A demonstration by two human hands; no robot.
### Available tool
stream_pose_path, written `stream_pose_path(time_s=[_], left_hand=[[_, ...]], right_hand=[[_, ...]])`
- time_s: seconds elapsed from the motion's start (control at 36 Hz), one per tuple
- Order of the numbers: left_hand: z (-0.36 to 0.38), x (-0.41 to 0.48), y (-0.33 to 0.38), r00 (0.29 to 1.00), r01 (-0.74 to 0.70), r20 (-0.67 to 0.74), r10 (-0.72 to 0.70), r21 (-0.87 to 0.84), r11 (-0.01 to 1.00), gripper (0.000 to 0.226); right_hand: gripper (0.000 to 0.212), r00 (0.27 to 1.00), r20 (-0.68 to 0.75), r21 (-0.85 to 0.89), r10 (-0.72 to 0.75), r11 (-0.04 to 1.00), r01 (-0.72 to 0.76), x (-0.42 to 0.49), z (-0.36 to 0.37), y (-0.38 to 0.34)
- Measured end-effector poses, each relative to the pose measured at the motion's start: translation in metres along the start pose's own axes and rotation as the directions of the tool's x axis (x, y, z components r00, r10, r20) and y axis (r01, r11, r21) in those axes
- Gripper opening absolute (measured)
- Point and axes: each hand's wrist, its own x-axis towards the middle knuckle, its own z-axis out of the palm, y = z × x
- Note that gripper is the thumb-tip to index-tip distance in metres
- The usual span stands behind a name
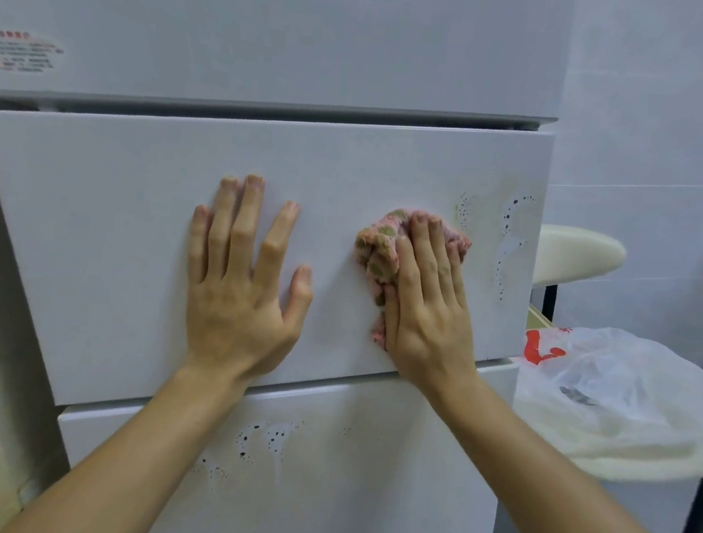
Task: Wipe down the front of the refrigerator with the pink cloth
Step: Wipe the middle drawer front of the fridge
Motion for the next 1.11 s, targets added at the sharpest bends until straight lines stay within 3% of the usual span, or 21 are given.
stream_pose_path(time_s=[0.08,0.19,0.36,0.5,0.61,0.81,0.89,1.11], left_hand=[[0.002,-0.001,0.000,1.000,-0.018,-0.005,0.018,0.031,0.999,0.057],[0.004,-0.001,-0.001,1.000,-0.017,-0.018,0.017,0.043,0.999,0.055],[0.003,-0.001,0.000,1.000,-0.008,-0.015,0.009,0.024,1.000,0.054],[0.003,-0.001,0.000,1.000,-0.011,-0.018,0.011,0.013,1.000,0.055],[0.002,0.000,0.001,1.000,-0.001,-0.015,0.001,-0.003,1.000,0.055],[0.002,0.000,0.002,1.000,0.013,0.002,-0.013,-0.019,1.000,0.055],[0.003,-0.001,0.005,1.000,0.031,0.007,-0.031,-0.012,0.999,0.056],[0.011,-0.003,0.020,1.000,0.009,0.006,-0.009,0.008,1.000,0.060]], right_hand=[[0.067,0.999,-0.038,0.033,0.032,0.999,-0.031,0.031,-0.005,0.008],[0.056,0.992,-0.076,0.069,0.103,0.993,-0.098,0.060,-0.008,0.009],[0.055,0.977,-0.089,0.112,0.192,0.977,-0.182,0.023,-0.004,0.001],[0.052,0.995,-0.009,0.043,0.103,0.994,-0.103,-0.043,-0.004,0.014],[0.056,0.998,0.056,0.009,0.041,0.999,-0.042,-0.046,-0.011,0.027],[0.062,0.989,-0.056,0.041,0.135,0.990,-0.133,0.054,-0.024,0.049],[0.056,0.971,-0.132,0.062,0.199,0.979,-0.192,0.083,-0.023,0.051],[0.056,0.981,-0.081,0.046,0.176,0.984,-0.172,0.017,-0.022,0.048]])
